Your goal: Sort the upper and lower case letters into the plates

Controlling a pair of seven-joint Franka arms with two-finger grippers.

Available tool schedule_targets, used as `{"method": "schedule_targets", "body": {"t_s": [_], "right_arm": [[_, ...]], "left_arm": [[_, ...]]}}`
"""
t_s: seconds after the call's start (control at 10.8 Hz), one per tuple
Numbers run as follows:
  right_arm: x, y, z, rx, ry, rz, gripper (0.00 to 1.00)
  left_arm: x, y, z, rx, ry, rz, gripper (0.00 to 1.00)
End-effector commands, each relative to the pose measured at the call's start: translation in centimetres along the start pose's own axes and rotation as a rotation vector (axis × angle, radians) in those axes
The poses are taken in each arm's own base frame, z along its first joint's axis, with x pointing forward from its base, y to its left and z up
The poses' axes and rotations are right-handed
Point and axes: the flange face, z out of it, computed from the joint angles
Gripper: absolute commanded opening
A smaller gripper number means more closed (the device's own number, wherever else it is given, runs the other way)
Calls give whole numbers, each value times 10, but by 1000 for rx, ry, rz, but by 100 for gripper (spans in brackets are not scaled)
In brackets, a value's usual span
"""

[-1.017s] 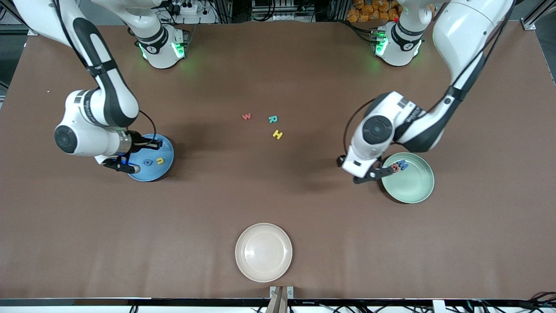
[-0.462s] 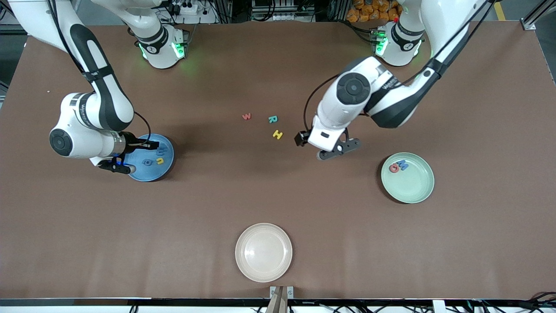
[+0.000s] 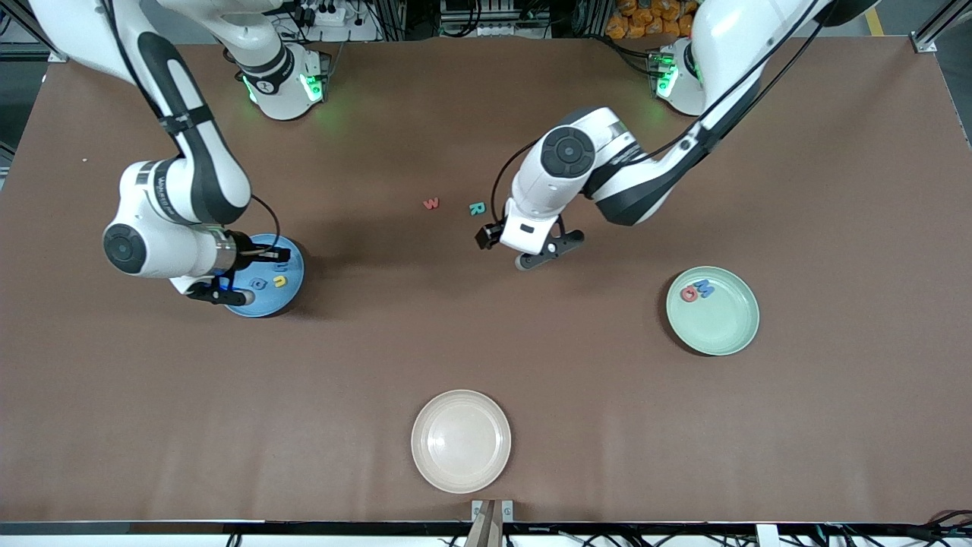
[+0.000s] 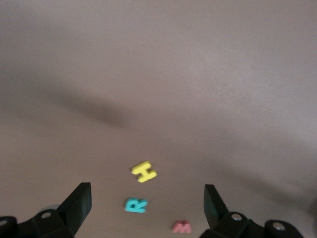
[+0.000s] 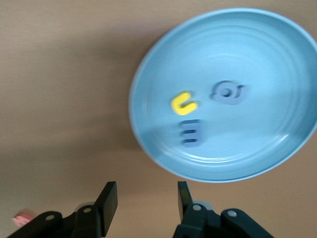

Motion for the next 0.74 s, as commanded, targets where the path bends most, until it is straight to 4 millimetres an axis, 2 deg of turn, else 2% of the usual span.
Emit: {"method": "schedule_targets", "body": {"t_s": [0.0, 0.18, 0.28, 0.37, 0.55, 0.65], "right_arm": [[-6, -33, -23, -2, 8, 40, 59], [-11, -58, -22, -11, 17, 5, 67], [-13, -62, -21, -13, 11, 0, 95], [-18, -72, -21, -14, 11, 5, 100], [-30, -95, -13, -27, 1, 30, 100], [-42, -116, -6, -43, -13, 38, 100]], "left_arm": [[-10, -19, 33, -36, 47, -51, 100], [-23, -36, 58, -127, 73, -83, 100], [-31, -37, 68, -128, 98, -87, 100], [-40, -36, 79, -124, 117, -113, 100], [-51, -38, 98, -112, 170, -112, 100], [-57, -36, 104, -112, 171, -155, 100]]}}
